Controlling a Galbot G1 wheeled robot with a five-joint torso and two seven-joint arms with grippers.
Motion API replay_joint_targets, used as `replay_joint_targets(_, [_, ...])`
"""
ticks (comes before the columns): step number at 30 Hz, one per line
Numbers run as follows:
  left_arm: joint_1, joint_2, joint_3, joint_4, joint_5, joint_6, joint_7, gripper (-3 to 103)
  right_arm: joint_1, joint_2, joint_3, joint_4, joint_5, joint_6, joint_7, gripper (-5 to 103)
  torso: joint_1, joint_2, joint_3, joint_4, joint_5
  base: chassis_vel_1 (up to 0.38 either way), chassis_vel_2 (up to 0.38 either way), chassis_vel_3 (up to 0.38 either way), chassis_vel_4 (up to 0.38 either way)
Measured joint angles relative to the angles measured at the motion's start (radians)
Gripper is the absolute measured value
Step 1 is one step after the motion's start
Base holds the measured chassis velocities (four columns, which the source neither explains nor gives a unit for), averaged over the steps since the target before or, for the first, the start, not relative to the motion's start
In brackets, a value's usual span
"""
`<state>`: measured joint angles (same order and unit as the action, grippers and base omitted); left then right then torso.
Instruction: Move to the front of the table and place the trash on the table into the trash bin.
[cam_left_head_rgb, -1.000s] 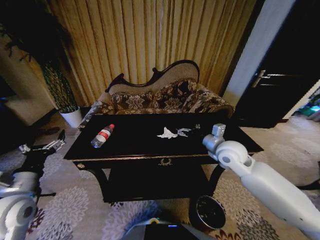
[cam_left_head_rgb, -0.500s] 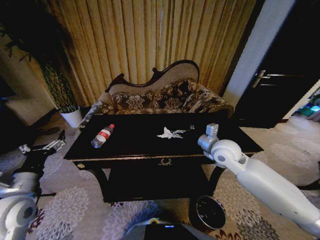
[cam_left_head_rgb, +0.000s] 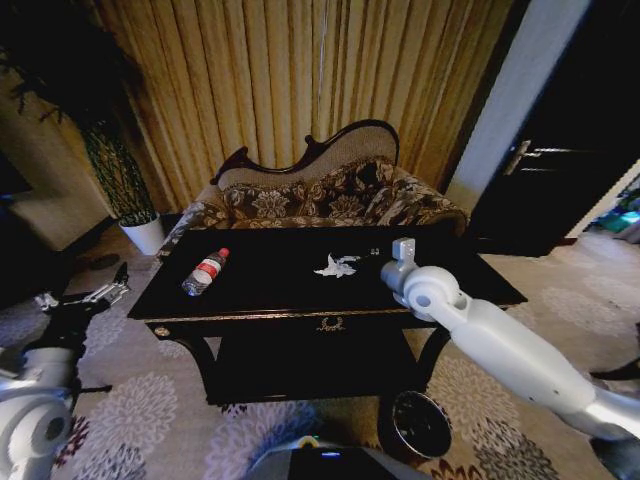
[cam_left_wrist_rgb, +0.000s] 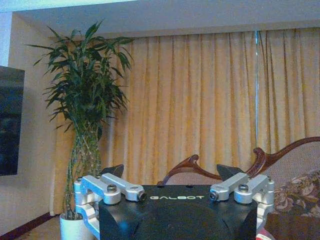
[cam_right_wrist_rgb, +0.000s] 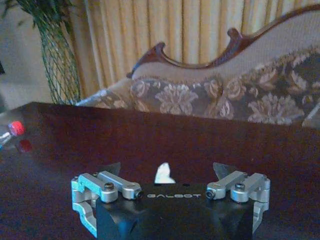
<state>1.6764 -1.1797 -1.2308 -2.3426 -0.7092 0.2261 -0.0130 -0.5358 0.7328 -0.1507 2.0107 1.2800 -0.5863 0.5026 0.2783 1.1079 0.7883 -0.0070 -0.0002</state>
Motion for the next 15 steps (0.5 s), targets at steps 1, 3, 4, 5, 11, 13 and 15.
replay_joint_targets(1, [-0.001, 0.0, 0.0, 0.0, 0.0, 0.0, 0.0, 100, 0.007, 0.01, -0.008, -0.003, 0.009, -0.02, 0.021, 100, 0.0, 0.0, 0.0, 0.0, 0.0, 0.0, 0.0, 0.0, 0.0])
replay_joint_targets(3, [0.0, -0.001, 0.0, 0.0, 0.0, 0.0, 0.0, 100, 0.01, 0.015, -0.011, -0.004, 0.017, -0.03, 0.033, 100, 0.0, 0.0, 0.0, -0.0001, 0.0, 0.0, 0.0, 0.0, 0.0])
replay_joint_targets(4, [-0.001, -0.001, 0.0, 0.0, 0.0, 0.0, 0.0, 100, 0.014, 0.024, -0.014, -0.004, 0.039, -0.045, 0.055, 100, 0.0, 0.0, 0.0, -0.0001, 0.0, 0.0, 0.0, 0.0, 0.0])
replay_joint_targets(5, [-0.001, -0.002, 0.0, 0.001, 0.0, 0.0, 0.0, 100, 0.016, 0.028, -0.017, -0.004, 0.05, -0.053, 0.069, 100, 0.0, 0.0, 0.0, 0.0, 0.0, 0.0, 0.0, 0.0, 0.0])
replay_joint_targets(11, [-0.003, -0.002, 0.005, 0.003, 0.0, 0.0, 0.0, 100, 0.019, 0.053, -0.026, -0.02, 0.051, -0.072, 0.106, 100, 0.0, 0.0, 0.0, -0.0001, 0.0, 0.0, 0.0, 0.0, 0.0])
replay_joint_targets(13, [-0.003, -0.002, 0.005, 0.003, 0.0, -0.001, 0.0, 100, 0.018, 0.059, -0.027, -0.023, 0.048, -0.082, 0.12, 100, 0.0, 0.0, 0.0, 0.0, 0.0, 0.0, 0.0, 0.0, 0.0])
replay_joint_targets(15, [-0.003, -0.002, 0.006, 0.003, 0.0, -0.001, 0.0, 100, 0.014, 0.073, -0.028, -0.025, 0.046, -0.11, 0.159, 100, 0.0, 0.0, 0.0, -0.0001, 0.0001, 0.0, 0.0, 0.0, 0.0])
